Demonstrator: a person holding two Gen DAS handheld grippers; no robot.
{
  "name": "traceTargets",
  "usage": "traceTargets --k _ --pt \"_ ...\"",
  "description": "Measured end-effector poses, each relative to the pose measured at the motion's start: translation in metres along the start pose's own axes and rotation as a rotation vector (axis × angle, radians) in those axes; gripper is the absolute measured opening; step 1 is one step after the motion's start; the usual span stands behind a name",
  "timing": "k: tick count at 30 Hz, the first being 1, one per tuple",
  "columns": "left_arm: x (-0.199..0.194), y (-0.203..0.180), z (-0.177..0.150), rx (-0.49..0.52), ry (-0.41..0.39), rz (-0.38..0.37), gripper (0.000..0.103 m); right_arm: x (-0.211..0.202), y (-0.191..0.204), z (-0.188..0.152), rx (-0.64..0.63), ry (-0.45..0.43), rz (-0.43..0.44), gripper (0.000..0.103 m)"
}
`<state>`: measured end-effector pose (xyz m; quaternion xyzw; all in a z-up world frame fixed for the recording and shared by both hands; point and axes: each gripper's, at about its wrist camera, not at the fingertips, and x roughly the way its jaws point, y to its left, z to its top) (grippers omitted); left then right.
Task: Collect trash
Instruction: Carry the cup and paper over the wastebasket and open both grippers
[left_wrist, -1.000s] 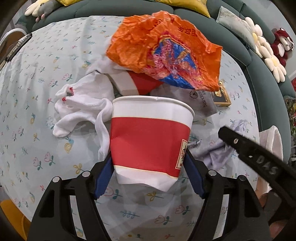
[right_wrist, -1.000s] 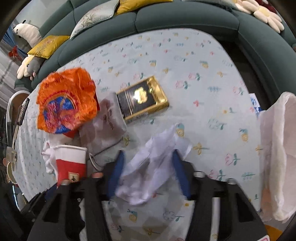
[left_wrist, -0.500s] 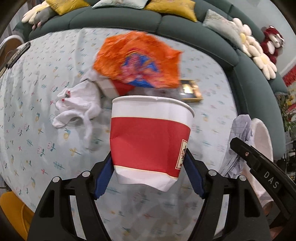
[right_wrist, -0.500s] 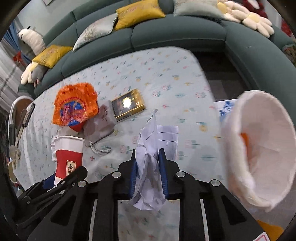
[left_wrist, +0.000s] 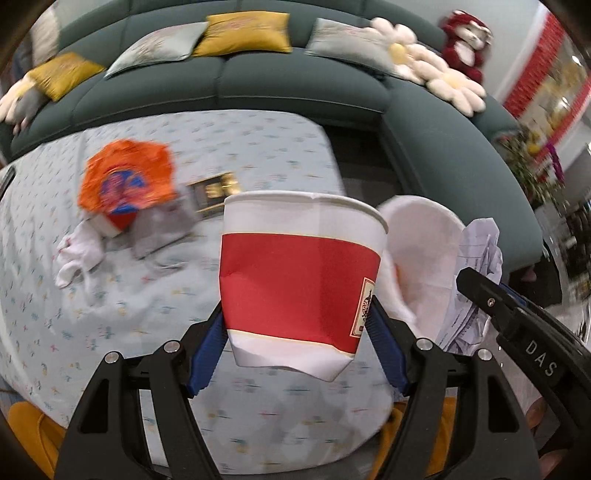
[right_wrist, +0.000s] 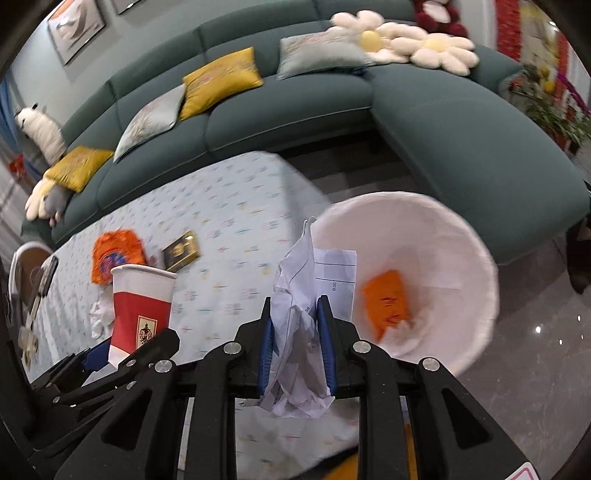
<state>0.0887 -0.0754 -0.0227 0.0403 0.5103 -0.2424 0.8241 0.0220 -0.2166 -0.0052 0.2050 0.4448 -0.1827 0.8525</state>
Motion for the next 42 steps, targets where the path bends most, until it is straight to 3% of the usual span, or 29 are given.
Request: traceTargets --k 9,18,29,34,42 --pt "0.016 -0.078 -0.001 0.109 0.02 -0.041 0.069 -0.014 -0.076 0.0 0.103 -0.032 -0.043 0.022" --pt "0.042 -0.122 0.002 0.171 0.059 -0.062 0.069 -0.007 -0.119 0.004 0.168 -0.032 -0.054 0.023" --pt "0.071 -0.143 0.01 0.181 0.087 -0.08 0.07 0.008 -0.139 0.007 0.195 -0.016 -0.06 0.023" --pt "0.075 -0.141 0.017 0.141 0.07 -0.081 0.085 0.012 -0.141 0.011 0.196 -0.016 -0.063 0.026" --pt "0.074 -0.125 0.019 0.113 0.063 -0.055 0.085 0.016 -0.136 0.016 0.188 -0.015 -0.05 0.026"
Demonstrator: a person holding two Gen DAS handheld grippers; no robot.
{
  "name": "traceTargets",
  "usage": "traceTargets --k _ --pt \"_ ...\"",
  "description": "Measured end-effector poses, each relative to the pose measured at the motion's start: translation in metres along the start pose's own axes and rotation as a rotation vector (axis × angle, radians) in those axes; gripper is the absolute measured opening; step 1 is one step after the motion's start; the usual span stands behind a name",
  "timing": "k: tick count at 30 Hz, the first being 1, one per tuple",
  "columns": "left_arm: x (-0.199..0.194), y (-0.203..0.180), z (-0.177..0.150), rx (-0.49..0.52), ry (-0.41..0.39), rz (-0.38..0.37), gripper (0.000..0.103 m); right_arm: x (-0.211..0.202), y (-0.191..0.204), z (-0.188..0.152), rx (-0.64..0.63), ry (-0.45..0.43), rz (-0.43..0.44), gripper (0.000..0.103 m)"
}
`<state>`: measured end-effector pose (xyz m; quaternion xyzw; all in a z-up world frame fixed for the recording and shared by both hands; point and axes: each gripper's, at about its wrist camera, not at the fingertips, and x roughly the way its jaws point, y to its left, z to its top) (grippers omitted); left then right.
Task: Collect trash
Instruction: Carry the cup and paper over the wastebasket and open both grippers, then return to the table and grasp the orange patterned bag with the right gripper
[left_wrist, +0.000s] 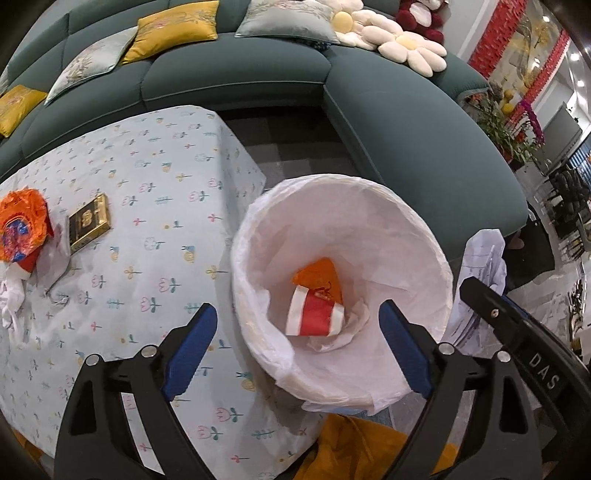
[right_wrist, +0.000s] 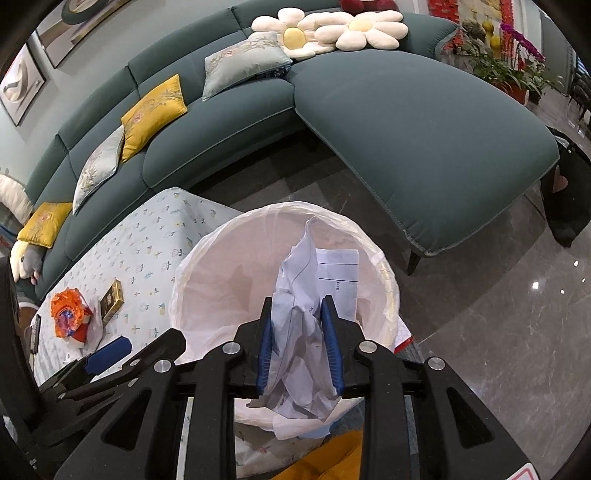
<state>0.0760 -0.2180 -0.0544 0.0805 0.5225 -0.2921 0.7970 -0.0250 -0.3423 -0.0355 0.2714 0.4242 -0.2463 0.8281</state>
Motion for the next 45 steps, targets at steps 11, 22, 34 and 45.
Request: traceTargets --k 11,22,34,45 --pt "-0.016 0.033 -0.008 -0.06 -0.028 0.052 0.086 -0.008 0.031 0.001 -0.044 -0.031 0.012 0.049" --pt "-0.05 0.076 -0.021 -0.139 -0.078 0.086 0.087 -0.029 0.07 -0.011 -0.104 -0.046 0.026 0.052" --pt "-0.087 0.152 -0.043 -0.274 -0.124 0.139 0.089 -0.042 0.137 -0.038 -0.203 -0.028 0.066 0.057" --pt "-0.103 0.238 -0.066 -0.378 -0.133 0.215 0.089 -0.031 0.209 -0.066 -0.307 0.019 0.109 0.057"
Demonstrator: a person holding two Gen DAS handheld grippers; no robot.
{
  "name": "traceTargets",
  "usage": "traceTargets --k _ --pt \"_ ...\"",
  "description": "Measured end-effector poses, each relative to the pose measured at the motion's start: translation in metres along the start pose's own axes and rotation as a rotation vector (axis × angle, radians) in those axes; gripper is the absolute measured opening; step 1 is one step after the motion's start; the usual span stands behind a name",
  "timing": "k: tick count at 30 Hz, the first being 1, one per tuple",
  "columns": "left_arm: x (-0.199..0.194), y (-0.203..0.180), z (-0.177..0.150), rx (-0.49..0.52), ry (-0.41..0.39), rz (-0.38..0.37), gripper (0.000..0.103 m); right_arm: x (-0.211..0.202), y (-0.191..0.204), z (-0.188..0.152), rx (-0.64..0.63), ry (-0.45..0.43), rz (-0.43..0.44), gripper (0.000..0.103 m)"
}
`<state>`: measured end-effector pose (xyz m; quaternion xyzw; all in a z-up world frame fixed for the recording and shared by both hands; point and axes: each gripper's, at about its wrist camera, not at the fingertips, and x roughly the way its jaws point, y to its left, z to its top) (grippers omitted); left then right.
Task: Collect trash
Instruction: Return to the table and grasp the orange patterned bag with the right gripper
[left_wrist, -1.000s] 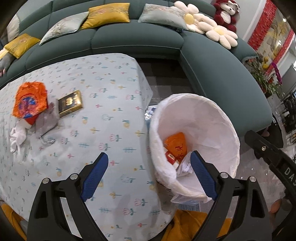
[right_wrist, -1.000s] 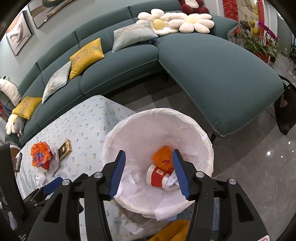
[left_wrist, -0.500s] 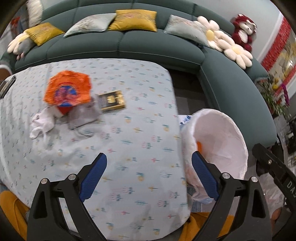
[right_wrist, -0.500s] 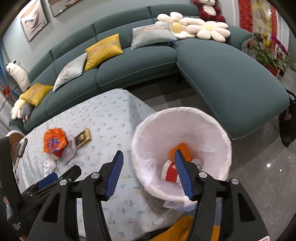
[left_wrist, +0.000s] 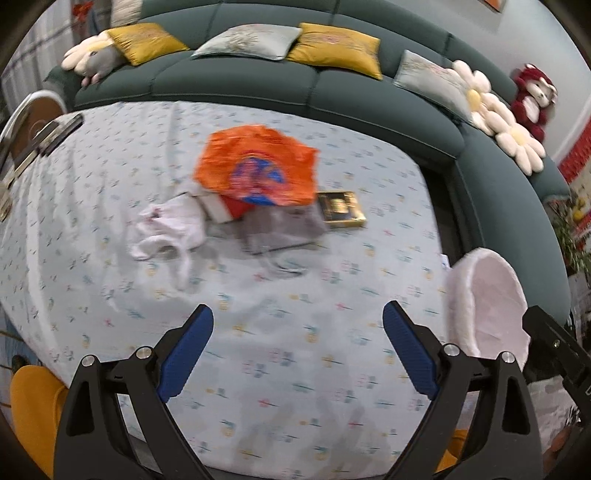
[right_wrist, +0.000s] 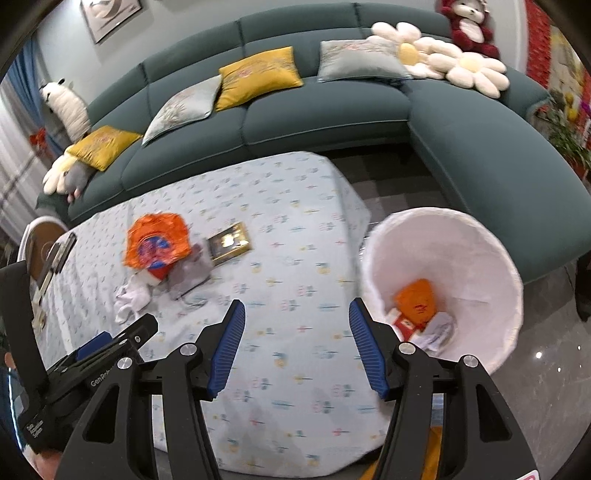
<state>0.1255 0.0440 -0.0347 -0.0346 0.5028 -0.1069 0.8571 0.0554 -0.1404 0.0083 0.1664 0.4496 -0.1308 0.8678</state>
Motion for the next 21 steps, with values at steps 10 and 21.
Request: traceTargets --k 10,21 --pt "0.023 0.064 0.019 -0.048 0.01 0.067 0.089 0.041 0.063 0.01 -0.07 0.055 0.048 0.057" --pt "0.078 0.105 0.048 -0.086 0.084 0.102 0.089 0.108 0.126 0.047 -0.129 0.102 0.112 0.057"
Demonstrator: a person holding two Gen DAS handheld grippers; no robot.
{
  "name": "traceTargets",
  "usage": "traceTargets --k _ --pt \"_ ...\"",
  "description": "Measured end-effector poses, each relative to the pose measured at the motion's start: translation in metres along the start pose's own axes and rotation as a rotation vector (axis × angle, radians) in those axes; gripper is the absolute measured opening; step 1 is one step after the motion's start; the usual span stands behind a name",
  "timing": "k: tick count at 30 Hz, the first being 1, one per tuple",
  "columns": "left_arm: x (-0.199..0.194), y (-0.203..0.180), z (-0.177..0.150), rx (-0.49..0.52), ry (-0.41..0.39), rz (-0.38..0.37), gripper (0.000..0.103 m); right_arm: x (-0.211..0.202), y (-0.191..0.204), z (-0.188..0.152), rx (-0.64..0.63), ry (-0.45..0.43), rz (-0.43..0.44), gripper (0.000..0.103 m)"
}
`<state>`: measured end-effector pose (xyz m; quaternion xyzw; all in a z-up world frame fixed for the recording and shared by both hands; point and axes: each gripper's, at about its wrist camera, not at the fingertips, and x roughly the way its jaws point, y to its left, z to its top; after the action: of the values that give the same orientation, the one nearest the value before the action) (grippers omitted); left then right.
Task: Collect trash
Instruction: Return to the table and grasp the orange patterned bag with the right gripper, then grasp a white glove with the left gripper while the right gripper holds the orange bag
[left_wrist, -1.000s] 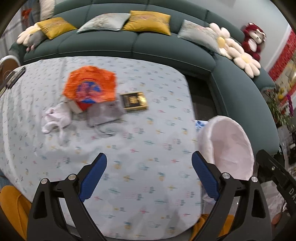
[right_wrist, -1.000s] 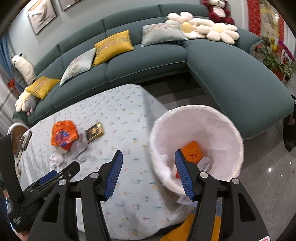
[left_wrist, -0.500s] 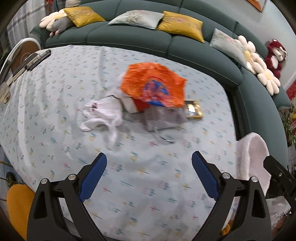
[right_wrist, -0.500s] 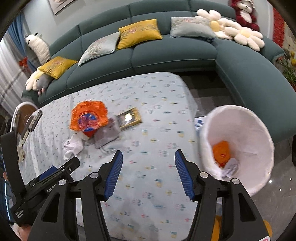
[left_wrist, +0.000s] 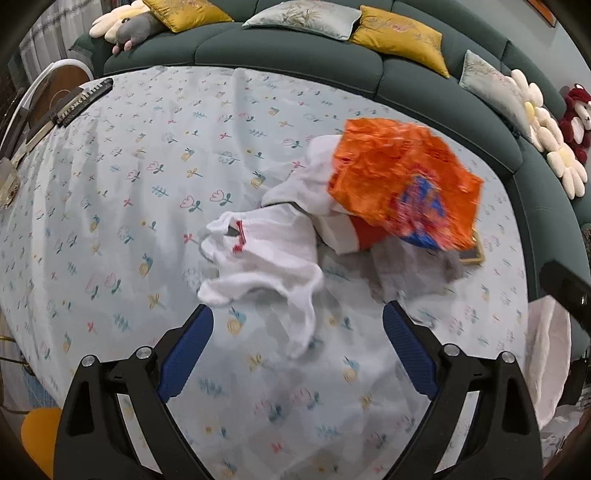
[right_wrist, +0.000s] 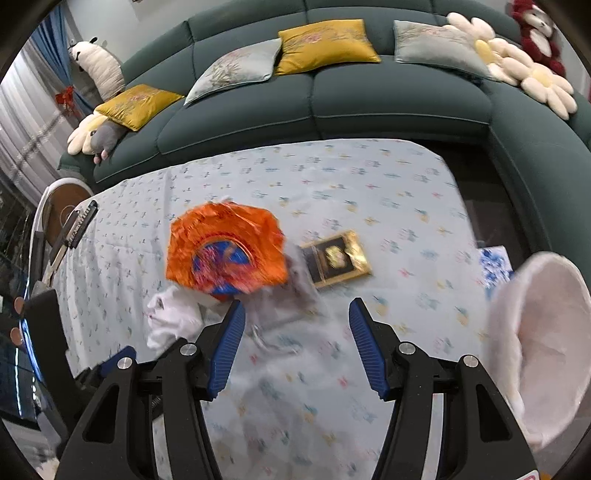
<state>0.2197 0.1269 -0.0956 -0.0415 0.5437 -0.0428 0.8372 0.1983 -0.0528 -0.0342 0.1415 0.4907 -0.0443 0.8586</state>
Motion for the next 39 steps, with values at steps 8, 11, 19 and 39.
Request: traceTargets --k 8,11,19,39 --pt "0.032 0.01 0.019 -0.015 0.032 0.011 0.089 0.046 0.023 0.031 -0.035 0.022 0.017 0.057" --pt "0.039 0.011 0.023 -0.01 0.044 0.003 0.087 0.06 0.023 0.038 -0.033 0.03 0.015 0.057" --pt "0.048 0.009 0.02 0.009 0.081 -0.034 0.038 0.079 0.024 0.032 -0.032 0.077 0.044 0.025" --pt "-0.019 -0.042 -0.039 0.083 0.046 -0.098 0.013 -0.016 -0.032 -0.016 0.052 -0.012 0.053 0.002"
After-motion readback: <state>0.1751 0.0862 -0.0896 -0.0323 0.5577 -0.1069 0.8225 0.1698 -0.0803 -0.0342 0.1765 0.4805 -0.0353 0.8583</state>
